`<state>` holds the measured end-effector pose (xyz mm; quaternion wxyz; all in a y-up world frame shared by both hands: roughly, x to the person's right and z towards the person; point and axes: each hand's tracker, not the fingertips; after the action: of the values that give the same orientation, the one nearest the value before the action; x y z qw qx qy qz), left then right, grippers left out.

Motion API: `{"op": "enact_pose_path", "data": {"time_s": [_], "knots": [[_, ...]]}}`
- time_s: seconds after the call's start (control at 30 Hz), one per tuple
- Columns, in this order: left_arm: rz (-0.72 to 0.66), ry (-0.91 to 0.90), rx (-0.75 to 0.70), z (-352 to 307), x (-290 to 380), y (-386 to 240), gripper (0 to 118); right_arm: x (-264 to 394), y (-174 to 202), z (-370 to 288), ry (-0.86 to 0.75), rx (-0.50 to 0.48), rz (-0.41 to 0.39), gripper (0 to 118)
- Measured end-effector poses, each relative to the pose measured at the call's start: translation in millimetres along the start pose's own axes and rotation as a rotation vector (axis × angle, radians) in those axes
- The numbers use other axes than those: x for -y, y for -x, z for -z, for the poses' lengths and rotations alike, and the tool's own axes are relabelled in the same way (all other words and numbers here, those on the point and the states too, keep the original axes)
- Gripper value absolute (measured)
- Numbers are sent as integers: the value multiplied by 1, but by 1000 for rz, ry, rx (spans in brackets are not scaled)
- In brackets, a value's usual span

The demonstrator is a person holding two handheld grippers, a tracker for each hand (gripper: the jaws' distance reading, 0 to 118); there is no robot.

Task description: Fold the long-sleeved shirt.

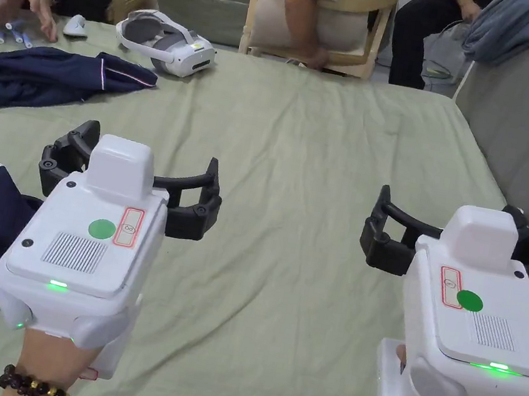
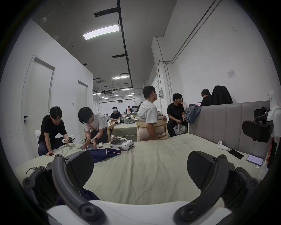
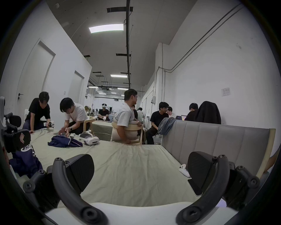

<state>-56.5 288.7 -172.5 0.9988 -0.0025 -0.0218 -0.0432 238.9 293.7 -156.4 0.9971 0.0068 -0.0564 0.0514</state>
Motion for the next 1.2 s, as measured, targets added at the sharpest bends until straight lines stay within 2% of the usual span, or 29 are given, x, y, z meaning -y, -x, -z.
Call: {"op": "enact_pose_path", "data": {"time_s": [1.03, 1.2], "knots": [[-2, -9, -12, -3, -4, 1, 111, -3, -2, -1, 12, -10, 10, 118], [-7, -10, -8, -4, -3, 1, 111, 0, -3, 0, 21, -7, 35, 118]]}}
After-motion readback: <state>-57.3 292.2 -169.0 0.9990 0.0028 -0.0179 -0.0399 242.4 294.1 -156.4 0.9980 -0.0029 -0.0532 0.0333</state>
